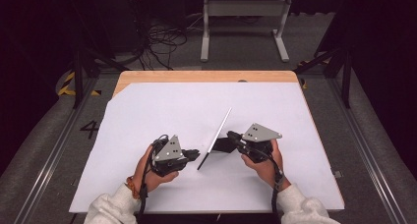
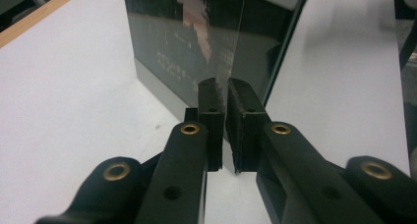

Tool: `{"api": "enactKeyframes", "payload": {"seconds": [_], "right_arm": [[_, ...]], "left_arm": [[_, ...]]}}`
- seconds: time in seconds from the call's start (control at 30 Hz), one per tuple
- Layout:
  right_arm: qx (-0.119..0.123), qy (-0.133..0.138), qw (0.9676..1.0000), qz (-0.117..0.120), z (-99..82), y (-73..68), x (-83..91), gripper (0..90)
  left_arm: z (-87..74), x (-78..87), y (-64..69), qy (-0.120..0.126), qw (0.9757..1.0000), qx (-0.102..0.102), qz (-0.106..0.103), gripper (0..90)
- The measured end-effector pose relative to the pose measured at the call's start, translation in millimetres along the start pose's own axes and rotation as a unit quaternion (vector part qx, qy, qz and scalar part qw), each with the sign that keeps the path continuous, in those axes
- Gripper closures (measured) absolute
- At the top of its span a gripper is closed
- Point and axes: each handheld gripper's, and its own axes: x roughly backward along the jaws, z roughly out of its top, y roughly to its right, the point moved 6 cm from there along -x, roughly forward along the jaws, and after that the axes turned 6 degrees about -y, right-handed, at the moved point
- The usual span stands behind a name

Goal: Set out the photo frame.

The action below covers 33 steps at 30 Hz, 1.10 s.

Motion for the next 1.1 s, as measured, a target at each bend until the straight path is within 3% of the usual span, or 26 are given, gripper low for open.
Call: {"api": "enactKeyframes", "payload": {"seconds": [0.2,0.37,0.67,1.1], "right_arm": [[0.007,-0.007,0.9999,0.013,-16.0,-13.2,26.7,84.8],[0.004,-0.015,0.9994,0.029,-27.3,-28.5,40.8,79.9],[0.016,-0.016,0.9989,0.041,-24.2,-48.4,38.2,64.9],[0.018,0.0,0.9987,0.047,-14.6,-57.4,41.6,58.9]], "left_arm": [[-16.9,4.5,3.9,-0.015,0.9999,0.007,0.004,86.3],[-13.1,-5.5,5.4,-0.014,0.9999,0.008,-0.003,87.8],[-7.2,-25.5,7.1,-0.028,0.9996,0.001,0.001,88.7],[-3.1,-36.6,11.0,-0.018,0.9997,0.011,-0.012,89.3]]}}
